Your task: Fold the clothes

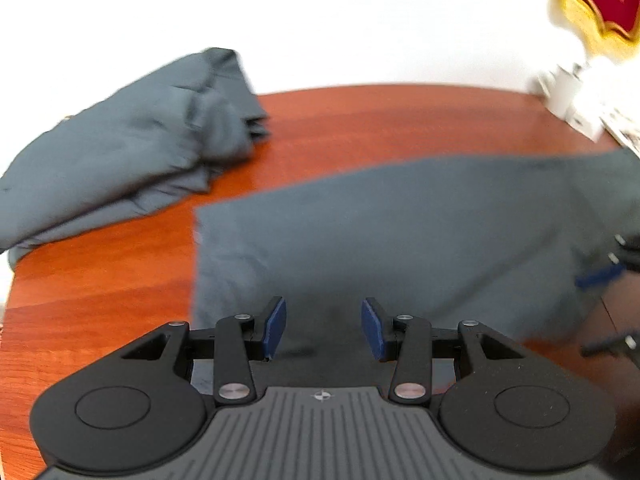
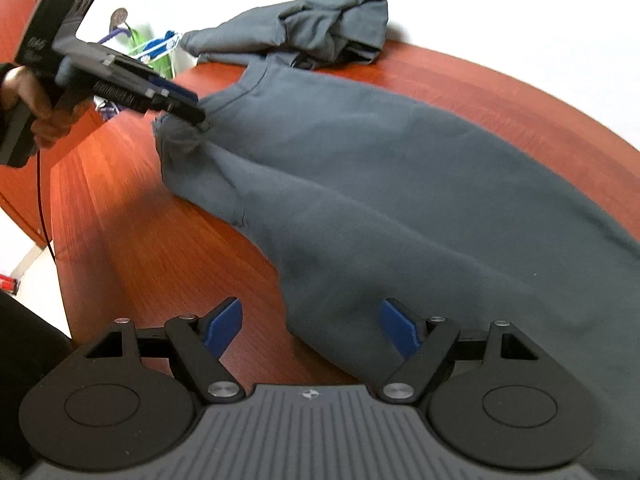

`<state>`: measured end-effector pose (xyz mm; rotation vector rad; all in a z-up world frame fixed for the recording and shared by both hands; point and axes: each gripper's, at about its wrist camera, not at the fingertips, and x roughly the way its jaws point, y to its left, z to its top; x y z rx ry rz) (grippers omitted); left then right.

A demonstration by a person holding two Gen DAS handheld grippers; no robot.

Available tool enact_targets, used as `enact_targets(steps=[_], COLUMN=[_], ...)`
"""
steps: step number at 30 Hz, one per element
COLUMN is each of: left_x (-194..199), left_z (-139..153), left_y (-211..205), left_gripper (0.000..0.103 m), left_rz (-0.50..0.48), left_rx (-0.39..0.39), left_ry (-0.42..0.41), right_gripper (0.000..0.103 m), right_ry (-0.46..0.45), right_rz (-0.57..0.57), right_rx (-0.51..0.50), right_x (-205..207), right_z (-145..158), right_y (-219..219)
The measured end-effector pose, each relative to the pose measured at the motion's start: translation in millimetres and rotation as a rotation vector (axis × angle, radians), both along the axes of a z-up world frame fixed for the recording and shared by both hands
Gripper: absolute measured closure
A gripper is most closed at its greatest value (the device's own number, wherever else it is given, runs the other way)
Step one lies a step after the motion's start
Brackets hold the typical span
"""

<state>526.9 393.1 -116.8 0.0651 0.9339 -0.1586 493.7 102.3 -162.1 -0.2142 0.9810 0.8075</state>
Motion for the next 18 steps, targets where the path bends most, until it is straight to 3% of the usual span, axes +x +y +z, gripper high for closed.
enact_targets(steps=[11,18], left_x=[47.4,58.6], left_z=[-22.7,-42.3], left_y=[45.8,71.8], left_gripper=[0.061,0.061], left_rz=[0.149,0.225], left_rx=[-0.109,-0.239], left_ry=[0.076,0.123], right_gripper=[0.02,0.02], right_ry=[-0.022,-0.022], right_rz=[-0.058,-0.081], right_rx=[-0.013,-0.025], right_x=[-0.3,-3.2], right_z=[7.6,13.7], right_y=[-9.3,-13.5])
